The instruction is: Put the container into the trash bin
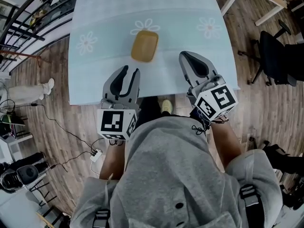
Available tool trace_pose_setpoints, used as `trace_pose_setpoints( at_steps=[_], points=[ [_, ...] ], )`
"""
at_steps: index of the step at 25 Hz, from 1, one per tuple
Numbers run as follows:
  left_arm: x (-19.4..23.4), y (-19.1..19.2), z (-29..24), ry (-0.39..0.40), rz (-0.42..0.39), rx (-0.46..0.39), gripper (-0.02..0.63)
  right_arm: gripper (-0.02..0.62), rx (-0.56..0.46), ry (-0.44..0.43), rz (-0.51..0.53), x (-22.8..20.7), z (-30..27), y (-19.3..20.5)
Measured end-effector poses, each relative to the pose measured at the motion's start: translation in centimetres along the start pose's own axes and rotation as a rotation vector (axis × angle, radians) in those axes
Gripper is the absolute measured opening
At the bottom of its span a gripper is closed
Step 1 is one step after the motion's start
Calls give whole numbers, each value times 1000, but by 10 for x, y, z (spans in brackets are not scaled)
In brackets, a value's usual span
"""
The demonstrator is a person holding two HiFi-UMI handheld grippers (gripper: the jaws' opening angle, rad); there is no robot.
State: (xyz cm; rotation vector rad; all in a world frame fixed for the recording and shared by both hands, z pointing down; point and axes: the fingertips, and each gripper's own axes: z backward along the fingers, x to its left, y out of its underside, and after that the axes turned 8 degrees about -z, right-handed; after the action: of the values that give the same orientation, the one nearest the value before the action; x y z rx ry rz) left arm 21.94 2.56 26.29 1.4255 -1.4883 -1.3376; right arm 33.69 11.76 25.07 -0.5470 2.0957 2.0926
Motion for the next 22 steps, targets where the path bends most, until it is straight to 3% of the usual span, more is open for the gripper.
trace_pose_setpoints(
  at_steps=[11,22],
  points=[
    [11,33,-40,46,12,93,160,31,35,38,-2,-20,-16,6],
    [1,71,-84,173,33,211,192,31,88,93,-40,-48,-35,20]
  ],
)
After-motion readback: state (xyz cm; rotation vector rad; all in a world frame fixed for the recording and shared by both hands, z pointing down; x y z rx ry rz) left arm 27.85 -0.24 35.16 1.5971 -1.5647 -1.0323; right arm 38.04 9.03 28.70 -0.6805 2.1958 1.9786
